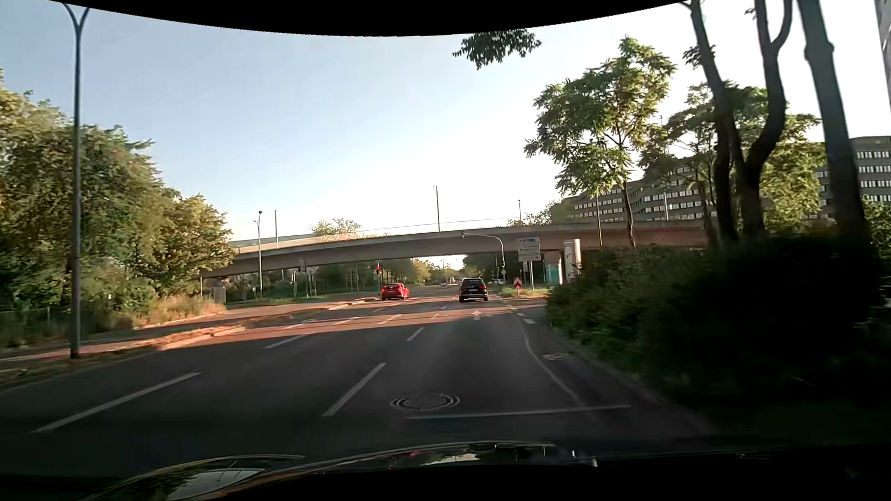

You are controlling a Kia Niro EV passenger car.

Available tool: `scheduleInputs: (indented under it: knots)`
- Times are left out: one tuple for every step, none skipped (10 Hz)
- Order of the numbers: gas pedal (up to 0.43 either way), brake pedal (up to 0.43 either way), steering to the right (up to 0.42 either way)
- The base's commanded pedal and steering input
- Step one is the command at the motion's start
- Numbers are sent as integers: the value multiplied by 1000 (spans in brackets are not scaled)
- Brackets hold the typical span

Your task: Follow the waypoints while adhering to traffic rules and regulations

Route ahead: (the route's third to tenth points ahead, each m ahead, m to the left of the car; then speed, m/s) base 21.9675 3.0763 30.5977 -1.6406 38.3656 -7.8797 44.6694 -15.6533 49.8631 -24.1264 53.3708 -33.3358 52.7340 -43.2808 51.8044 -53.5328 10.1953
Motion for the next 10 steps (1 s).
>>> scheduleInputs:
  knots:
    - [0,0,16]
    - [0,0,22]
    - [0,0,28]
    - [0,0,33]
    - [0,0,37]
    - [0,0,44]
    - [0,0,49]
    - [0,0,53]
    - [0,0,59]
    - [0,0,65]
